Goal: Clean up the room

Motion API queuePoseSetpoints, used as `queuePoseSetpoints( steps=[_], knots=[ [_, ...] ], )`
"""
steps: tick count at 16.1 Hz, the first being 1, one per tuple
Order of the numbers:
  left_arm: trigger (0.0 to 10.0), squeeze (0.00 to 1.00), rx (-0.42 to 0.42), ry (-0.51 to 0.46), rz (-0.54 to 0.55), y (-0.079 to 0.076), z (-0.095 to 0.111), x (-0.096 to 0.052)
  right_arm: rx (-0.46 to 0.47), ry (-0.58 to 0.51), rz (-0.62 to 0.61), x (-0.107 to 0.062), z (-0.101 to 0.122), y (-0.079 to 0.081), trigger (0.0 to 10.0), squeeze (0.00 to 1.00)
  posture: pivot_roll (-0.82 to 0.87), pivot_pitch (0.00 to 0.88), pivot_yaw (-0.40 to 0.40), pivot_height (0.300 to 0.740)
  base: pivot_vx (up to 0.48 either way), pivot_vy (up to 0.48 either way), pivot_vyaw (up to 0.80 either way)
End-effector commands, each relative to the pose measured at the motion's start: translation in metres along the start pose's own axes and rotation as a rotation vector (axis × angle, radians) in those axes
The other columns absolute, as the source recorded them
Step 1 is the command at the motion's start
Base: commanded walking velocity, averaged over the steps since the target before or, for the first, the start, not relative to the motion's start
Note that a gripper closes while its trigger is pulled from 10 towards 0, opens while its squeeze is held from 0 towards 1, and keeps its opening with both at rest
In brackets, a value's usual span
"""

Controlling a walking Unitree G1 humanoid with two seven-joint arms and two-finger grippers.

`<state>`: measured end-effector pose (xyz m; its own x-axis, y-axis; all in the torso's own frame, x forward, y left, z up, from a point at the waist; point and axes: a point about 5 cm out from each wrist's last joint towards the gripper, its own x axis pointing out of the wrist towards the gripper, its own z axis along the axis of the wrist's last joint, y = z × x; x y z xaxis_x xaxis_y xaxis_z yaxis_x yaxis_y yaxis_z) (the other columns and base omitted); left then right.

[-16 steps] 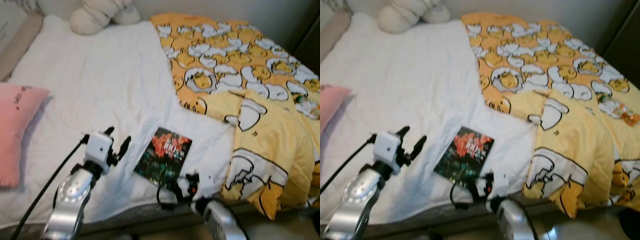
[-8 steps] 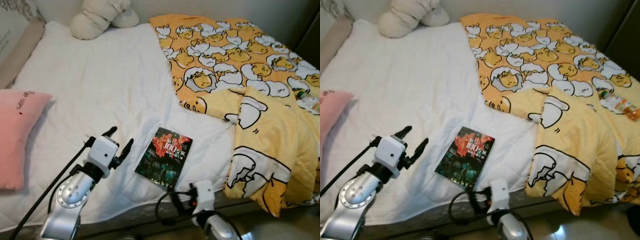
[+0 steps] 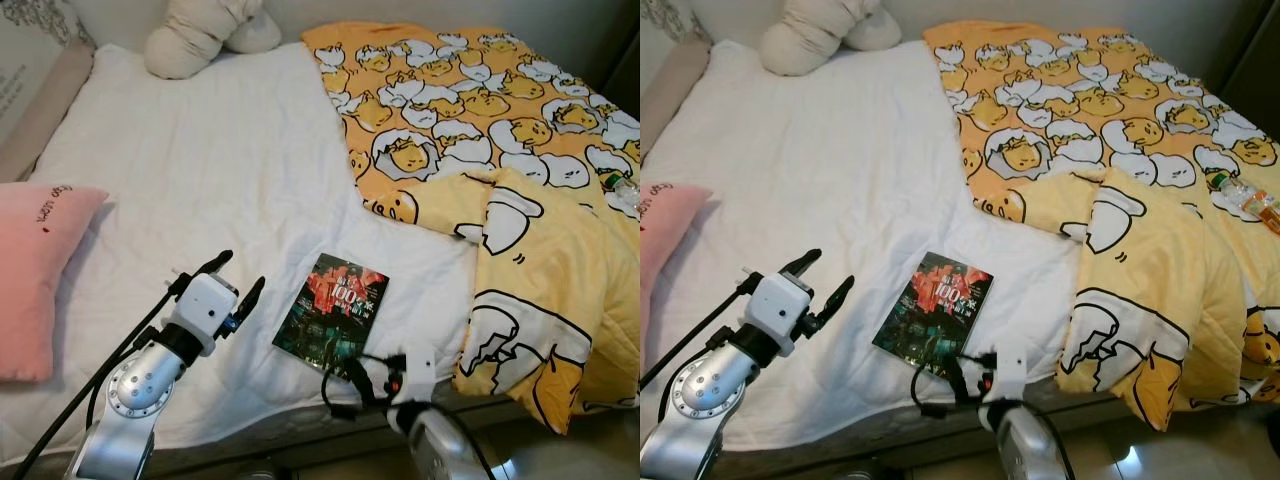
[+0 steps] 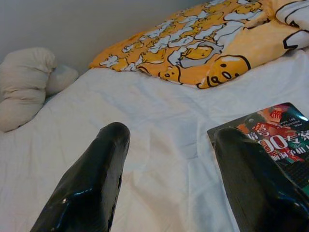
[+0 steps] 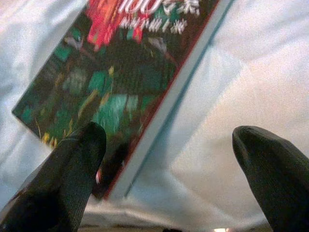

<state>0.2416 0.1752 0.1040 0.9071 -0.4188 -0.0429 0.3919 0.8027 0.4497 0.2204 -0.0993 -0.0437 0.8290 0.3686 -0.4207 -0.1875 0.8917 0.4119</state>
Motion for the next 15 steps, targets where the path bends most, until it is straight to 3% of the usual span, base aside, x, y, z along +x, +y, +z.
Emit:
queuePoseSetpoints(
  steps=[1,3,4,6,7,8,9,10,11,12,13,15],
  knots=[
    [10.0,0.00,0.027,-0.018,-0.003,0.000,0.005,0.001,0.127,-0.009,0.091,0.014,-0.007,0.049,10.0,0.00,0.27,0.030,0.041,0.740,0.000,0.000,0.00],
    [10.0,0.00,0.025,-0.013,-0.001,0.000,0.003,0.001,0.106,0.002,0.117,0.018,-0.005,0.057,10.0,0.00,0.27,0.031,0.035,0.740,0.000,0.000,0.00],
    [10.0,0.00,0.022,-0.018,0.000,-0.002,0.004,0.002,0.039,0.002,0.152,0.021,-0.003,0.064,10.0,0.00,0.27,0.033,0.023,0.740,0.000,0.000,0.00],
    [10.0,0.00,0.004,-0.006,-0.009,-0.005,0.002,0.005,-0.010,-0.008,0.154,0.020,-0.001,0.062,10.0,0.00,0.26,0.032,0.015,0.740,0.000,0.000,0.00],
    [10.0,0.00,-0.116,0.107,0.016,-0.010,-0.016,0.013,-0.085,-0.030,0.093,0.015,0.002,0.046,10.0,0.00,0.24,0.032,0.006,0.740,0.000,0.000,0.00],
    [10.0,0.00,-0.161,0.149,0.021,-0.013,-0.023,0.016,-0.124,-0.040,0.073,0.012,0.003,0.040,10.0,0.00,0.20,0.033,-0.002,0.740,0.000,0.000,0.00],
    [10.0,1.00,-0.218,0.190,0.024,-0.017,-0.032,0.021,-0.191,-0.087,-0.028,0.004,0.011,0.022,10.0,0.00,0.15,0.029,-0.015,0.740,0.000,0.000,0.00],
    [10.0,1.00,-0.240,0.213,0.033,-0.020,-0.038,0.024,-0.271,-0.140,-0.117,-0.006,0.021,0.006,10.0,0.00,0.13,0.027,-0.023,0.740,0.000,0.000,0.00],
    [10.0,1.00,-0.275,0.240,0.046,-0.026,-0.045,0.024,-0.348,-0.210,-0.244,-0.028,0.036,-0.014,10.0,0.00,0.11,0.023,-0.027,0.740,0.000,0.000,0.00],
    [10.0,1.00,-0.295,0.255,0.043,-0.034,-0.049,0.021,-0.377,-0.214,-0.285,-0.048,0.038,-0.026,10.0,0.75,0.08,0.013,-0.033,0.740,0.000,0.000,0.00],
    [10.0,1.00,-0.300,0.261,0.048,-0.037,-0.050,0.019,-0.369,-0.218,-0.288,-0.056,0.036,-0.030,10.0,1.00,0.06,0.008,-0.040,0.740,0.000,0.000,0.00],
    [10.0,1.00,-0.321,0.302,0.077,-0.042,-0.059,0.020,-0.377,-0.170,-0.330,-0.066,0.022,-0.042,10.0,1.00,0.05,0.000,-0.038,0.740,0.000,0.000,0.00]
  ],
)
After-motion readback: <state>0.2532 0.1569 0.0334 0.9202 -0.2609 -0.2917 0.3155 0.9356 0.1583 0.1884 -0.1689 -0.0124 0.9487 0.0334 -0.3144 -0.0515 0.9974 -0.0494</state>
